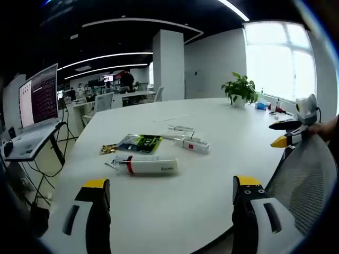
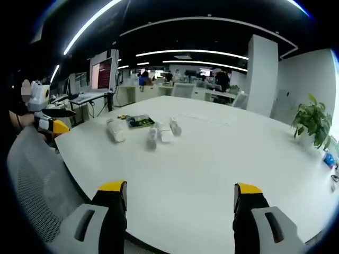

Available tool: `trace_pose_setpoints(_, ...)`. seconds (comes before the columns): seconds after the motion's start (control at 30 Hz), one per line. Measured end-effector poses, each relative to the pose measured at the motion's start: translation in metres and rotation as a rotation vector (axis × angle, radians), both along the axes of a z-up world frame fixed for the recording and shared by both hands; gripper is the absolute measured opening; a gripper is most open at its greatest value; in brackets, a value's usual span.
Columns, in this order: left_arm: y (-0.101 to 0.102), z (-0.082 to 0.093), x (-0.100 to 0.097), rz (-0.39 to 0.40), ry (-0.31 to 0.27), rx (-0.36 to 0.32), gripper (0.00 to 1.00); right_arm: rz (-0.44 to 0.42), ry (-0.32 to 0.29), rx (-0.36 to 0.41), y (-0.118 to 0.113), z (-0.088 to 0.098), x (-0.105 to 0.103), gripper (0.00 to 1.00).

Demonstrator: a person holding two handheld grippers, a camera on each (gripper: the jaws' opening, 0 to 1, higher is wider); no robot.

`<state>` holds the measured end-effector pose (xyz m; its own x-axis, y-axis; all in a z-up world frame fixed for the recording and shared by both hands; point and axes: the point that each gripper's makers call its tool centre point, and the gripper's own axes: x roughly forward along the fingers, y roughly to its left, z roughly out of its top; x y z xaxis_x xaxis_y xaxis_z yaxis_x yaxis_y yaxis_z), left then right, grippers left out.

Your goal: Arrange the skincare products in the storage area until every visible bottle or jar stands upright without overlapping.

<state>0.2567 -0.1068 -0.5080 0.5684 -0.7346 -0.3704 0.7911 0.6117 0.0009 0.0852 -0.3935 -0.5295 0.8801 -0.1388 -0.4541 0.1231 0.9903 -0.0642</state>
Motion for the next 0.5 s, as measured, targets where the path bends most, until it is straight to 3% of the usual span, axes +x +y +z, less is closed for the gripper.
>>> trace_pose_setpoints(0.5, 0.0012, -0.0015, 0.0, 0.002, 0.005, 0.005, 0.88, -0.001, 0.012, 0.002, 0.0, -0.0024, -0.0007, 0.87)
